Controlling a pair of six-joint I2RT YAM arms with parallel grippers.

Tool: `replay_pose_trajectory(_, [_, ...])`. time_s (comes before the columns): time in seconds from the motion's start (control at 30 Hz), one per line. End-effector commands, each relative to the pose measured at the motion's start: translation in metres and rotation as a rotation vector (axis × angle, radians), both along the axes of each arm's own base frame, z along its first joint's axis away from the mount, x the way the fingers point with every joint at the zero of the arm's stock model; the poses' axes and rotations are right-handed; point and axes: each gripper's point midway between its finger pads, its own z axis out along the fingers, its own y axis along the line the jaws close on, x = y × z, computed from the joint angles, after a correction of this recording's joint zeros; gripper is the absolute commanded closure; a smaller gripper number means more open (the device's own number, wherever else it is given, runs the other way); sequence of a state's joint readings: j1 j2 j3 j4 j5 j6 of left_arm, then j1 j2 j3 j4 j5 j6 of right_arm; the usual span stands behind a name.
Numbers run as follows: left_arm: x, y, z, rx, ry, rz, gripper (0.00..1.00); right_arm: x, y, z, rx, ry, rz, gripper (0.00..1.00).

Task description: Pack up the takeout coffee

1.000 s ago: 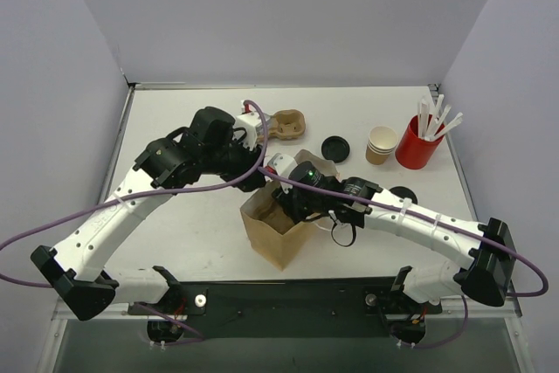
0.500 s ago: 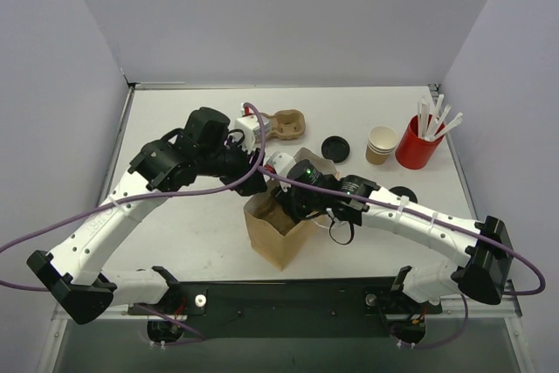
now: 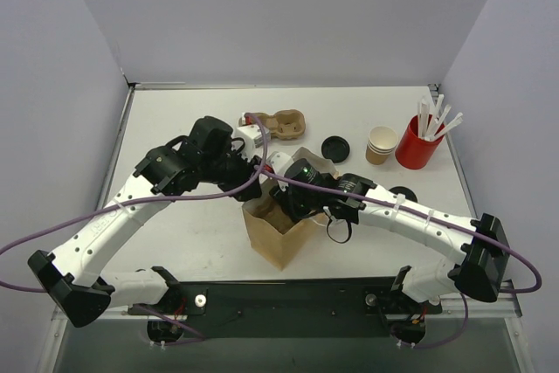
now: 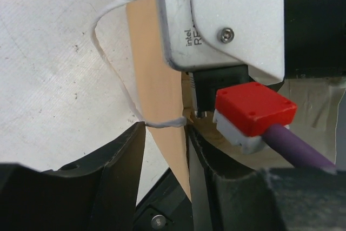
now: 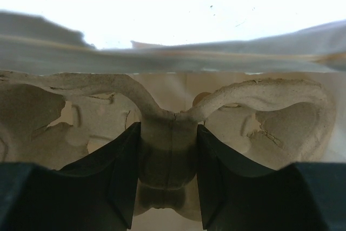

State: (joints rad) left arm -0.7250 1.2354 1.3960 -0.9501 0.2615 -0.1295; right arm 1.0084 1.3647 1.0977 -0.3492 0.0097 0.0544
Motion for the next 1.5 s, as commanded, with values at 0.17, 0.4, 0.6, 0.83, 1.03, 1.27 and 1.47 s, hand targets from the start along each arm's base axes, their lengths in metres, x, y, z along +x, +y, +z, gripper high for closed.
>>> replay_pose_trajectory(0.17, [0.001, -0.001, 0.010, -0.035, -0.037, 0.052, 0.91, 0.004, 0.001, 0.002, 0.000, 0.010, -0.025, 0.72])
replay_pose_trajectory(0.4, [0.021, 0.005, 0.025, -0.021, -0.141, 0.261, 1.00, 0.000, -0.002, 0.002, -0.019, 0.029, -0.018, 0.72])
replay_pose_trajectory(0.6, [0.033, 0.012, 0.029, 0.018, -0.211, 0.418, 1.00, -0.006, -0.010, -0.008, -0.053, 0.054, -0.022, 0.72])
replay_pose_trajectory(0.83, [0.041, 0.016, 0.039, 0.016, -0.256, 0.525, 1.00, -0.011, -0.017, -0.016, -0.120, 0.089, -0.016, 0.72])
replay_pose_trajectory(1.03, [0.045, 0.010, 0.037, -0.023, -0.245, 0.554, 1.00, -0.011, -0.020, -0.021, -0.148, 0.099, -0.018, 0.72])
replay_pose_trajectory(1.27, [0.051, 0.013, 0.039, -0.061, -0.243, 0.652, 1.00, -0.011, -0.021, -0.030, -0.189, 0.123, -0.020, 0.73])
replay_pose_trajectory(1.47, [0.051, 0.009, 0.036, -0.110, -0.219, 0.679, 1.00, -0.011, -0.019, -0.036, -0.220, 0.147, -0.013, 0.73])
